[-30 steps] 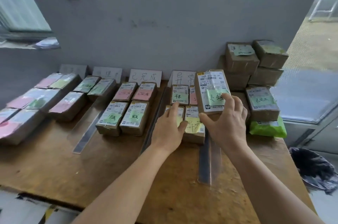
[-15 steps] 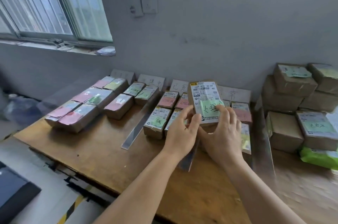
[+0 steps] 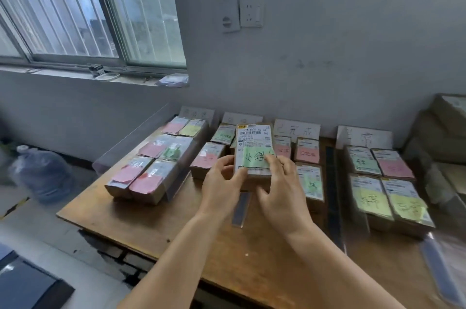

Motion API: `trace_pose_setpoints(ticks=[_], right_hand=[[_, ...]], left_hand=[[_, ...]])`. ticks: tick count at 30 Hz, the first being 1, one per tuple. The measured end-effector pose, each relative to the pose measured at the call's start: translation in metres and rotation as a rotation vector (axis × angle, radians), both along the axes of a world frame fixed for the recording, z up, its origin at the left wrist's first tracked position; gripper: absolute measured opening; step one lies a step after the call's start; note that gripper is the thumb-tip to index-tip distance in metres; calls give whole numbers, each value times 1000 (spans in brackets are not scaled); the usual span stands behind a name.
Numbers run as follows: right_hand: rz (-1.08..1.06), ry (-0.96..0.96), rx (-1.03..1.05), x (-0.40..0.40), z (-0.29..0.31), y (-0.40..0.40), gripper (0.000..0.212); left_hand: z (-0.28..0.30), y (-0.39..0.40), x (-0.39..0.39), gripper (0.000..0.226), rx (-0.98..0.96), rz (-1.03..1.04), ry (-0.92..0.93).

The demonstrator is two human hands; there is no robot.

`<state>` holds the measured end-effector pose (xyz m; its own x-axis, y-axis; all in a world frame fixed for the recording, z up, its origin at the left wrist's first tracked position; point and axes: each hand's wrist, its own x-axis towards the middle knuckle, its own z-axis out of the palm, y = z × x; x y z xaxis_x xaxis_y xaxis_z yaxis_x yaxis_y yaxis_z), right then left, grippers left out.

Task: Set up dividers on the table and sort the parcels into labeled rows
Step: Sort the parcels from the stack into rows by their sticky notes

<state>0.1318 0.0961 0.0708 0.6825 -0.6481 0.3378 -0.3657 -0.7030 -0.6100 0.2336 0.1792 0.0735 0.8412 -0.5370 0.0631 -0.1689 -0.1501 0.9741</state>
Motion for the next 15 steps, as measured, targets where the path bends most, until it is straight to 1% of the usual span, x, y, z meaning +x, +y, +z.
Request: trace_pose_setpoints(ticks=[3, 7, 12, 15], right_hand=[[10, 54, 10, 28, -4, 21, 62], [6, 156, 18, 60, -11, 36, 52], [-50, 273, 77, 90, -28, 34, 34], [-73, 317, 117, 104, -37, 25, 28]], left_hand=[[-5, 26, 31, 34, 59, -39, 11], [-16, 42, 59, 42, 170, -75, 28], [-32, 38, 88, 49, 301, -180, 15], [-43, 27, 103, 53, 408, -224, -52]])
